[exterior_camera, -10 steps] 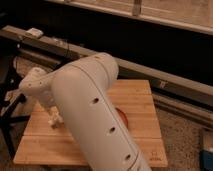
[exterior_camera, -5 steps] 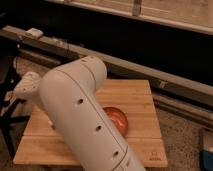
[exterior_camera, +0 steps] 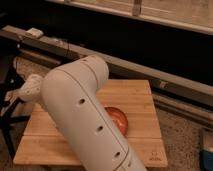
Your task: Place the bottle in the ceramic bowl
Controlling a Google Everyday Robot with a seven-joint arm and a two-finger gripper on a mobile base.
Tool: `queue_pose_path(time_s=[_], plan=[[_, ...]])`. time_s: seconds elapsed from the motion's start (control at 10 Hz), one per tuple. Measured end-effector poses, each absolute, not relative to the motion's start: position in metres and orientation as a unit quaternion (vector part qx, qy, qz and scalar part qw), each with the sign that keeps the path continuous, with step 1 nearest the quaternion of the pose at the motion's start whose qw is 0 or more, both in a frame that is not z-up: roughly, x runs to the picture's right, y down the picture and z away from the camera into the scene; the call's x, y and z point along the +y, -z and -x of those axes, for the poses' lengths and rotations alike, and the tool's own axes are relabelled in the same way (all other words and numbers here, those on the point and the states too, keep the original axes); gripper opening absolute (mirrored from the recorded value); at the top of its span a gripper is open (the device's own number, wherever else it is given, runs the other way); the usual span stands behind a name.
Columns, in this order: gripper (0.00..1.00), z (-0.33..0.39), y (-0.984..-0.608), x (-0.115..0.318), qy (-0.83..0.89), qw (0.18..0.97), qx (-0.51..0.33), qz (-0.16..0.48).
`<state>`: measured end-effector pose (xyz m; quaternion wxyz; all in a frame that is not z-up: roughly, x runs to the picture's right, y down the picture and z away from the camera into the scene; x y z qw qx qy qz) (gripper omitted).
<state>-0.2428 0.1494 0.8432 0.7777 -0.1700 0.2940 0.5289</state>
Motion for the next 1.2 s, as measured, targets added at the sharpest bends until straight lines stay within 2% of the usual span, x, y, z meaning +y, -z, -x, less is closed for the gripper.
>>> queue_pose_path(time_s=[0.5, 1.2], plan=[[0.65, 0.202, -0.843, 0.151, -0.559, 0.751, 0.308, 0.172], [0.65, 0.219, -0.859, 0.129, -0.597, 0.702, 0.263, 0.286]])
